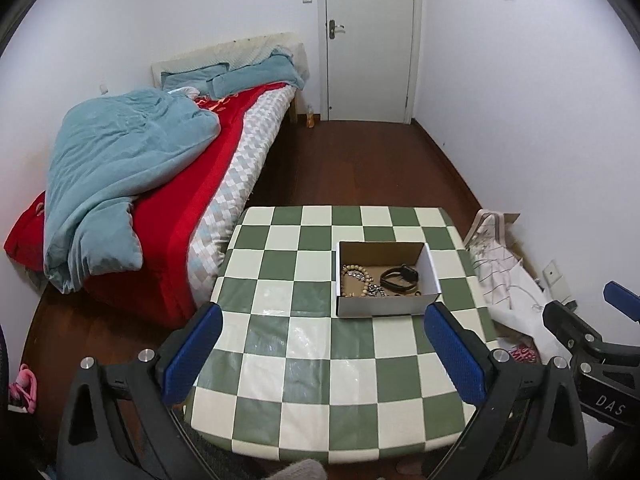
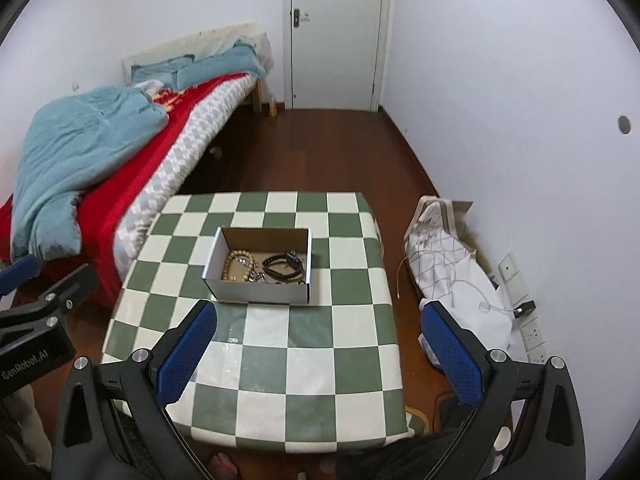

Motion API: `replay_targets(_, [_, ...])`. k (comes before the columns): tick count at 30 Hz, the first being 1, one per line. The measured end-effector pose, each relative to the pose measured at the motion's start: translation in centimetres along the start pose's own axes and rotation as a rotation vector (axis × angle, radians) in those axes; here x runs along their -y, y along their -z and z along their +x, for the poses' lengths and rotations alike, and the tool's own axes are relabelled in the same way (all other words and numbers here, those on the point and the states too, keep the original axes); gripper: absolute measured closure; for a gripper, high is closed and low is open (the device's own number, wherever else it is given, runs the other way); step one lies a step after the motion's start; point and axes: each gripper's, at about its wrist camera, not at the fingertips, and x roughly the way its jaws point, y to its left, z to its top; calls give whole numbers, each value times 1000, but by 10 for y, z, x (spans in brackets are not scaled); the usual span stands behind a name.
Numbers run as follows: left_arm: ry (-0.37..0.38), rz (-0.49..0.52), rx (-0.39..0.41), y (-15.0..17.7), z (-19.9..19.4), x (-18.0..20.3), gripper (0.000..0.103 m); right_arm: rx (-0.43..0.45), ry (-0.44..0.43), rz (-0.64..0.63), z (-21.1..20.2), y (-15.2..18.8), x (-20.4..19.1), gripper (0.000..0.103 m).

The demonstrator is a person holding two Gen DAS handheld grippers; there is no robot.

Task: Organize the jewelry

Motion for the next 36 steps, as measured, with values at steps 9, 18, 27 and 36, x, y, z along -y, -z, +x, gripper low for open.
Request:
replay_targets(9, [19,-21,7,4,-40,-2,0,47,-13,13,-56,4,2,0])
replay_targets(18, [8,-12,11,2,-50,-1,0,47,-25,13,-74,4,1,0])
replay_targets(27, [-33,-27,34,-19,-36,3,0,52,11,17,-52,-18,3,0])
replay_targets(36, [-53,-39,11,-34,-6,7,0,19,35,12,-10,-40,-2,0])
